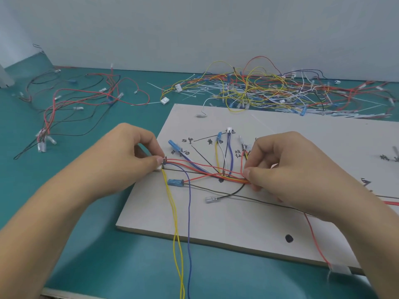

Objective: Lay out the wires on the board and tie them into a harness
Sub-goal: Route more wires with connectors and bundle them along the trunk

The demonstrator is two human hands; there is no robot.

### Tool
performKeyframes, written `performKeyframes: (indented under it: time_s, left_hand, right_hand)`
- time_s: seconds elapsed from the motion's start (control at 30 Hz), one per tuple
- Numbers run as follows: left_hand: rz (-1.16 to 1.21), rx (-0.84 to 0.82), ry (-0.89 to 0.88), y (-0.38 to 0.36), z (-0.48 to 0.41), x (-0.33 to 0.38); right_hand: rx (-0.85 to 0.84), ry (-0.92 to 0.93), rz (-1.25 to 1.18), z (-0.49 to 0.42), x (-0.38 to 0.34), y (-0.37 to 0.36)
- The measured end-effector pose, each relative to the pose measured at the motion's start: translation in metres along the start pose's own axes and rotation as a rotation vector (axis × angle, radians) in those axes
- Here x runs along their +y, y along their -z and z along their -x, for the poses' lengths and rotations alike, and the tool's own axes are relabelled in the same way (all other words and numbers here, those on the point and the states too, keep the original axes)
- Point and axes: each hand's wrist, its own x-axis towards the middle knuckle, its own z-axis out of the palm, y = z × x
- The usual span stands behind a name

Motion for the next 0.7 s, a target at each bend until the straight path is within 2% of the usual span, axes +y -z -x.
performKeyframes:
  time_s: [0.2, 0.37, 0.5, 0.63, 0.7]
  left_hand:
    - [0.076, 0.054, 0.019, -0.008, 0.001, -0.001]
    - [0.134, 0.116, -0.038, -0.011, 0.004, -0.003]
    - [0.046, 0.08, -0.047, -0.005, 0.0, -0.003]
    - [-0.011, 0.021, -0.077, 0.003, -0.006, -0.001]
    - [-0.04, -0.003, -0.1, 0.006, -0.009, 0.001]
  right_hand:
    - [-0.042, -0.035, 0.012, 0.002, -0.001, 0.0]
    - [-0.082, -0.066, -0.034, 0.001, 0.0, 0.004]
    - [-0.079, -0.057, -0.064, 0.003, 0.001, 0.005]
    - [0.007, -0.004, -0.168, 0.003, 0.001, 0.013]
    - [-0.016, -0.01, -0.174, 0.003, 0.001, 0.016]
